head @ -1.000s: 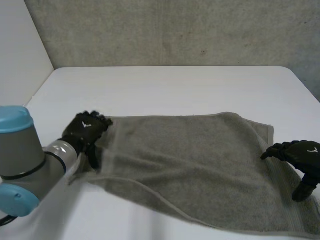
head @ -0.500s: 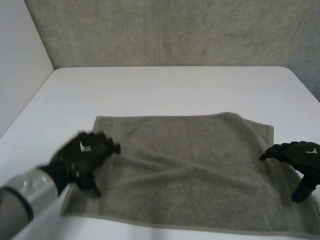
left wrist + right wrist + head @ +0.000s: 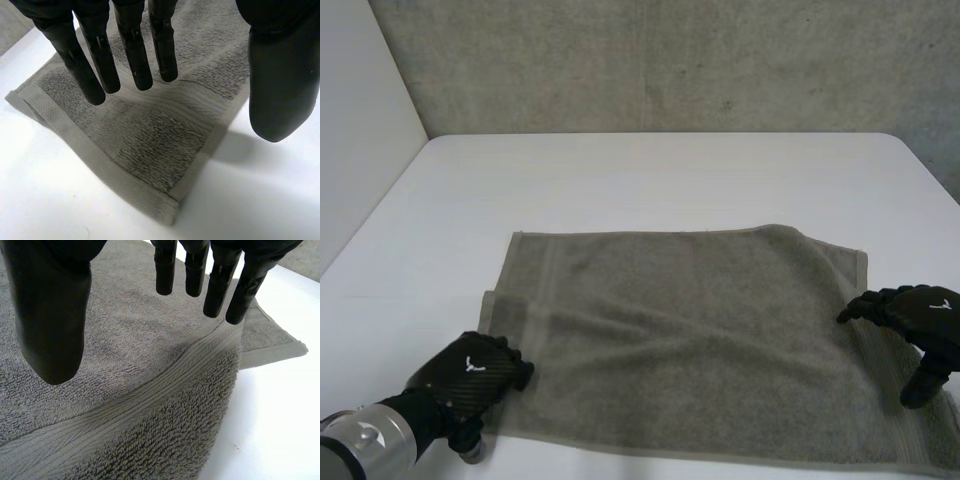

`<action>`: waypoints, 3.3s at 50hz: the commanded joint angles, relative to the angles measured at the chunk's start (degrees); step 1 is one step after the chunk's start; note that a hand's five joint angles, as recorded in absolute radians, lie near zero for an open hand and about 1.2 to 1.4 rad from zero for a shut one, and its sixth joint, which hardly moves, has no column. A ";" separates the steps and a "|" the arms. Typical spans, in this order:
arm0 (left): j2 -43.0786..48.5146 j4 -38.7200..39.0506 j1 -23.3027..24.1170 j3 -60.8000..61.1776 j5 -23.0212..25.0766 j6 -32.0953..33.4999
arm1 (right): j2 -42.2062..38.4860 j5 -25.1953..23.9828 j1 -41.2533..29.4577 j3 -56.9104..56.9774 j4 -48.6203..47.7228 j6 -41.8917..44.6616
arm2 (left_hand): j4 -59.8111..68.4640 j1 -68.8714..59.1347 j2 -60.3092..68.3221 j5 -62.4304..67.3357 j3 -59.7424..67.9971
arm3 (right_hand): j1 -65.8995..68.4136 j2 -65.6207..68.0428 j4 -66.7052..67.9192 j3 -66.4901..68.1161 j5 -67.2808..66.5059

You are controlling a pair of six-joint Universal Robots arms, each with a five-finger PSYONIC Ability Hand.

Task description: Fold the towel.

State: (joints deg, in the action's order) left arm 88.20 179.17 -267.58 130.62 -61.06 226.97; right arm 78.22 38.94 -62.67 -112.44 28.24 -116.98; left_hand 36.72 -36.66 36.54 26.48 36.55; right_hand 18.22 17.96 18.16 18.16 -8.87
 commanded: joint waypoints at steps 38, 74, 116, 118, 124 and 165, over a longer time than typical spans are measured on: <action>9.36 11.20 2.33 -1.68 -0.29 -0.65 | 0.00 0.00 0.09 -0.50 -0.03 0.52 | 24.46 -24.52 24.65 24.70 24.63 | 0.61 0.87 0.68 0.67 0.04; 6.47 11.91 5.14 -6.77 -0.47 -7.76 | 0.61 -0.09 0.35 1.52 0.41 -0.70 | 43.28 -43.34 43.46 43.52 43.45 | 0.27 0.54 0.34 0.33 0.38; 44.60 2.24 18.15 -65.58 -18.05 -28.34 | 8.00 8.17 -1.76 -2.08 9.73 3.42 | 43.28 -43.34 43.46 43.52 43.45 | 0.61 0.87 0.68 0.67 0.04; 44.69 2.24 18.15 -65.58 -18.05 -28.34 | 7.82 7.91 -1.67 -2.78 9.64 3.77 | 43.28 -43.34 43.46 43.52 43.45 | 0.61 0.87 0.68 0.67 0.04; 44.95 2.24 18.15 -65.49 -18.05 -28.34 | 8.26 6.06 -2.64 -6.30 5.42 3.95 | 43.28 -43.34 43.46 43.52 43.45 | 1.78 2.05 1.85 1.84 -1.14; 41.62 1.45 18.15 -60.57 -17.96 -29.04 | -2.19 6.15 -6.24 -10.52 -11.80 6.76 | 43.28 -43.34 43.46 43.52 43.45 | 50.28 50.54 50.34 50.34 -49.63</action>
State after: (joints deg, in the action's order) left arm 130.63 180.61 -249.43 69.29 -79.08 198.05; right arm 76.74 45.15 -68.78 -123.36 17.30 -109.72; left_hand 77.48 -75.90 77.82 68.11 78.78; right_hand 51.76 51.20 51.04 50.85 -41.12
